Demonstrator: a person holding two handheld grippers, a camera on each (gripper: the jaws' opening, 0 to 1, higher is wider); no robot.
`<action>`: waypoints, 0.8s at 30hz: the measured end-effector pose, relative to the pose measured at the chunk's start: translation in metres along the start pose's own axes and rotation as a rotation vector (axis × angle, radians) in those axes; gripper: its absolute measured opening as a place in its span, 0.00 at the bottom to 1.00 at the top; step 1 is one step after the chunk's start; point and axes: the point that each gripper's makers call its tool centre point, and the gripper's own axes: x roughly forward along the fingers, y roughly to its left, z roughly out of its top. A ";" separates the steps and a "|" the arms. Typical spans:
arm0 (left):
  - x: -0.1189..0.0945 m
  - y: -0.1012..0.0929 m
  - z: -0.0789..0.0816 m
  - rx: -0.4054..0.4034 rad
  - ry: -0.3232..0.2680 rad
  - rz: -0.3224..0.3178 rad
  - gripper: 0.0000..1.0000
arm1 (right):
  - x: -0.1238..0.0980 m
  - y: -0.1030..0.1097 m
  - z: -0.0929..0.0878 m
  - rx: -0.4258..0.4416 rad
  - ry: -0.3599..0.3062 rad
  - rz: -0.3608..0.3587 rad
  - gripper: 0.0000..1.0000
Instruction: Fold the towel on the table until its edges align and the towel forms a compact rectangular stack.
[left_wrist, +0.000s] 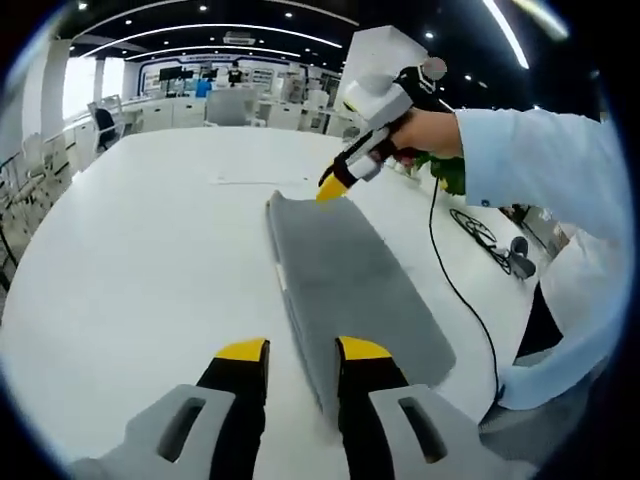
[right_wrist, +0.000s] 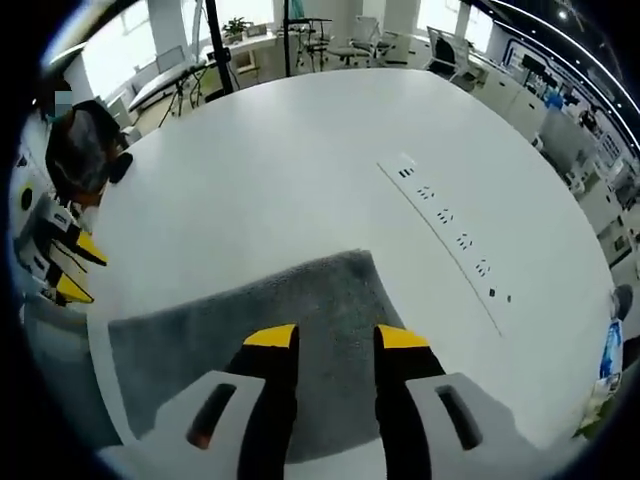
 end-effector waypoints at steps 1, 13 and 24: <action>0.001 0.001 0.004 0.004 -0.002 -0.002 0.28 | -0.001 -0.001 0.000 0.004 -0.005 0.000 0.30; 0.025 0.006 0.036 0.071 0.014 -0.053 0.28 | -0.018 0.005 -0.017 0.074 -0.052 -0.030 0.30; 0.058 0.009 0.044 0.101 0.068 -0.117 0.28 | -0.032 0.008 -0.055 0.185 -0.063 -0.064 0.27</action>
